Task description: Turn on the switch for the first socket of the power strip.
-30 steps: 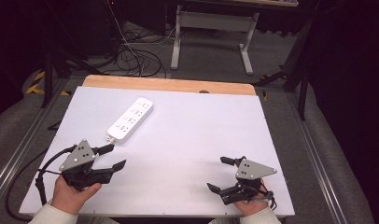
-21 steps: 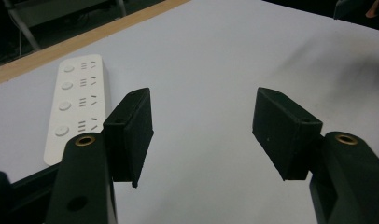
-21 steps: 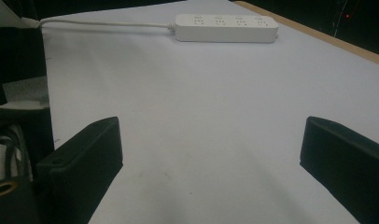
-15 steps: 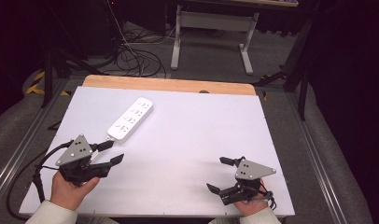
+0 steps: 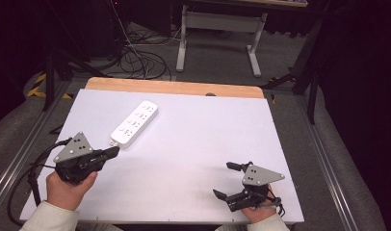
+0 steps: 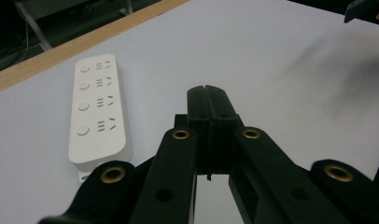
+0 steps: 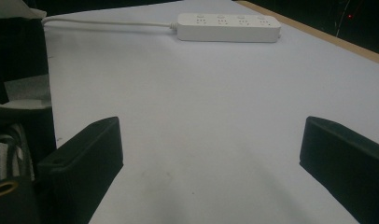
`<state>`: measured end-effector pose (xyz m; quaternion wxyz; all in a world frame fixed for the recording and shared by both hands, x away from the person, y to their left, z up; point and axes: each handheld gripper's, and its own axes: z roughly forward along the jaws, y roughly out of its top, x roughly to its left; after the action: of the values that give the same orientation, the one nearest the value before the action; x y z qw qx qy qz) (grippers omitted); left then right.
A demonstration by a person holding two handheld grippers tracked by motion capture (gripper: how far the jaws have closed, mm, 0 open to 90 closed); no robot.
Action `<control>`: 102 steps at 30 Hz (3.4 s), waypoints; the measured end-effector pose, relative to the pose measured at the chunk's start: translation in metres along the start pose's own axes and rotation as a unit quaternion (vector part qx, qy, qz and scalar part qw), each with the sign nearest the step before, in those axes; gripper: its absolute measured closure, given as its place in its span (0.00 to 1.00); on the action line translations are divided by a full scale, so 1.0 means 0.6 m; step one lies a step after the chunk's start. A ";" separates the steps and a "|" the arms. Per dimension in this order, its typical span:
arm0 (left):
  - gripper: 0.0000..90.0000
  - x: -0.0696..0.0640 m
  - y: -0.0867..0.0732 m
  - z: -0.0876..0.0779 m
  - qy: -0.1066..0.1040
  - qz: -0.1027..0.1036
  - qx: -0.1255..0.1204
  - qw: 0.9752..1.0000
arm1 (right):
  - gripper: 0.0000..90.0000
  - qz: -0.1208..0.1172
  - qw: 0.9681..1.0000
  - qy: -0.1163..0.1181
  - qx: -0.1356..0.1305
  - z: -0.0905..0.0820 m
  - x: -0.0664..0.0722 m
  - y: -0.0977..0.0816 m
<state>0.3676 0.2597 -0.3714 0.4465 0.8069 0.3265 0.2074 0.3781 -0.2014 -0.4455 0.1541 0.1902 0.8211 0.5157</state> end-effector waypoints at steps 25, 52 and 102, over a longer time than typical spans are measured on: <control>1.00 0.107 0.008 0.037 0.009 -0.077 0.035 0.996 | 0.07 0.007 1.000 0.004 -0.004 0.000 0.000 0.000; 1.00 0.148 0.002 0.119 0.035 -0.074 0.098 0.992 | 0.08 0.005 1.000 0.006 -0.001 0.003 0.000 -0.001; 1.00 0.197 -0.013 0.219 0.084 -0.095 0.163 0.978 | 0.08 0.005 1.000 0.010 -0.001 0.003 0.000 -0.001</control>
<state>0.5303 0.2700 -0.4407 0.2980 0.8137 0.4675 0.1749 0.3788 -0.2003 -0.4467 0.1439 0.1888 0.8212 0.5189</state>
